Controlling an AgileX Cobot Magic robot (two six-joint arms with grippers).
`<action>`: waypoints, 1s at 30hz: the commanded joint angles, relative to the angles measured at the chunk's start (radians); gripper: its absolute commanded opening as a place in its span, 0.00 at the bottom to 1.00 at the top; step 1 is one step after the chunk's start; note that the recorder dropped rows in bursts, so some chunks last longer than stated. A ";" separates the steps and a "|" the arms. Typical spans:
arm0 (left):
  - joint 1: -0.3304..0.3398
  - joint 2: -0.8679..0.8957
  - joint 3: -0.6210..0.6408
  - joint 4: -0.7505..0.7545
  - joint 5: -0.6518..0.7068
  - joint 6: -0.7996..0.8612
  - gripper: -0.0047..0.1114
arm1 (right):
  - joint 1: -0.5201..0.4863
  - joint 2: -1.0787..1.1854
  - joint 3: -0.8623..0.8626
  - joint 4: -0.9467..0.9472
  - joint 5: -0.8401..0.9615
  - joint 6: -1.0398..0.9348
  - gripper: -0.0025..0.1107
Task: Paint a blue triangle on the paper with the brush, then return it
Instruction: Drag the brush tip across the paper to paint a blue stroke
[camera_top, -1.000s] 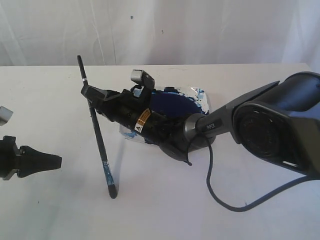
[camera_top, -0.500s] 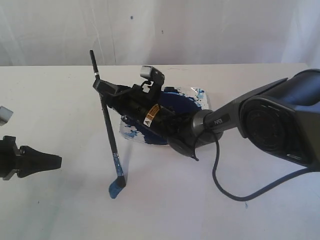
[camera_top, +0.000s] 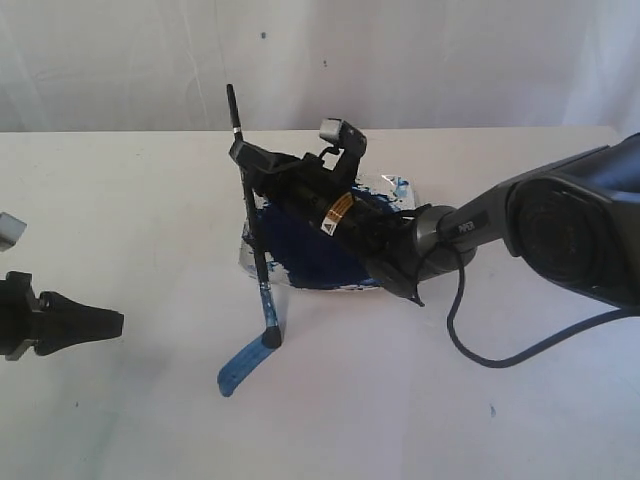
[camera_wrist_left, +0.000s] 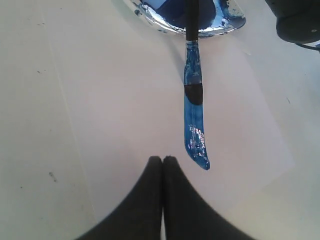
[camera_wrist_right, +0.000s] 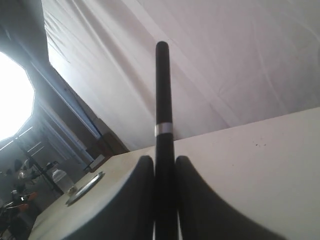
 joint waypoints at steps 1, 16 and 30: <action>0.004 -0.012 0.006 0.002 -0.003 0.007 0.04 | -0.038 -0.002 -0.002 -0.025 -0.014 -0.034 0.02; 0.004 -0.012 0.006 0.002 -0.003 0.026 0.04 | -0.107 -0.006 -0.002 -0.073 -0.014 0.017 0.02; 0.004 -0.012 0.006 0.002 -0.003 0.029 0.04 | -0.107 -0.076 -0.002 -0.196 -0.014 0.249 0.02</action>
